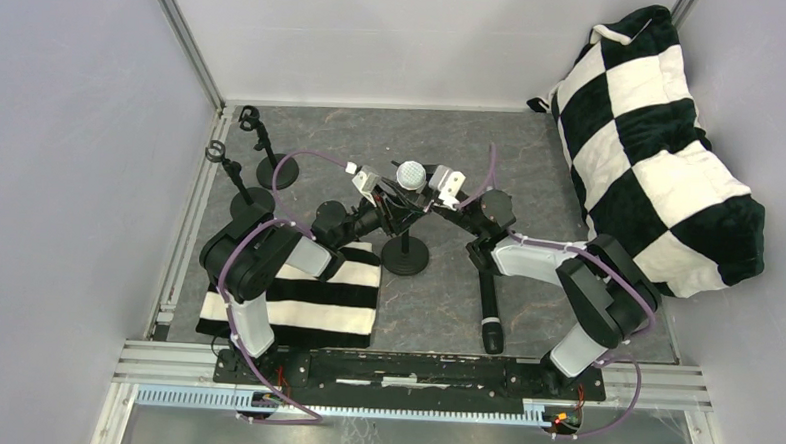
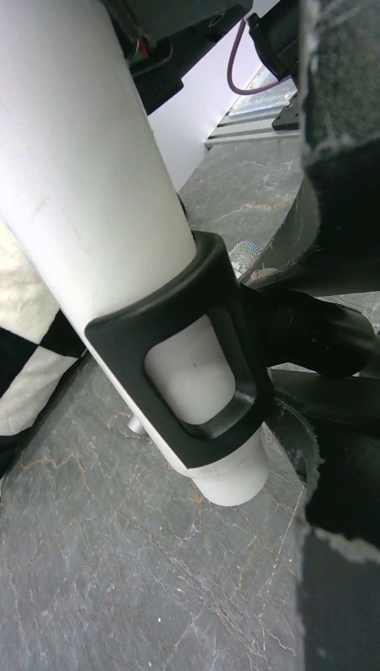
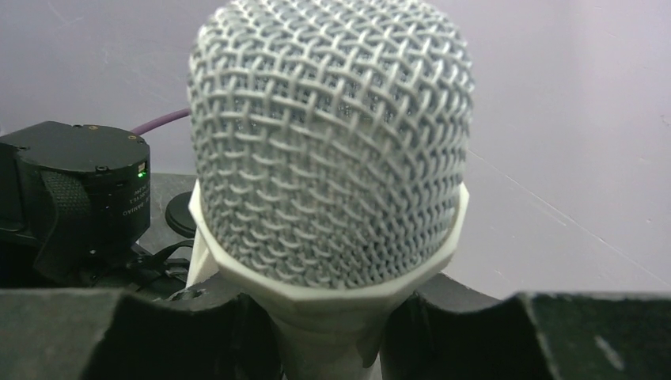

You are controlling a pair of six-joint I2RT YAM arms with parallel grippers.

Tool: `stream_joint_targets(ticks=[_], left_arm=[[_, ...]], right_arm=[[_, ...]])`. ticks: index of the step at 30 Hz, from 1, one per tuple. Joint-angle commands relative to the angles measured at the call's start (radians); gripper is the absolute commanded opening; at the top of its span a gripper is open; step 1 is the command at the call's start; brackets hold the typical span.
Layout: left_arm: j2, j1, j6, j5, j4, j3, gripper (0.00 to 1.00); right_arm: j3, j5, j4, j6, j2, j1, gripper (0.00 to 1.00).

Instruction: Attach the microphones to the stand

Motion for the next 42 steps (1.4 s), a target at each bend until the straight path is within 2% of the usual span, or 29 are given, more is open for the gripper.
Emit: stream_joint_targets(ticks=[1, 29, 35, 42], left_arm=[[-0.028, -0.037, 0.048, 0.104, -0.016, -0.007, 0.02], [-0.026, -0.037, 0.048, 0.1, -0.011, -0.01, 0.02], [-0.032, -0.037, 0.054, 0.087, -0.025, -0.011, 0.02], [-0.034, -0.037, 0.056, 0.066, -0.028, -0.018, 0.02]], right_arm=[[-0.077, 0.08, -0.312, -0.035, 0.113, -0.045, 0.0], [-0.072, 0.09, -0.362, -0.041, 0.166, -0.049, 0.0], [-0.07, 0.058, -0.331, -0.019, 0.104, -0.051, 0.15], [-0.055, 0.001, -0.24, 0.057, -0.024, -0.05, 0.38]])
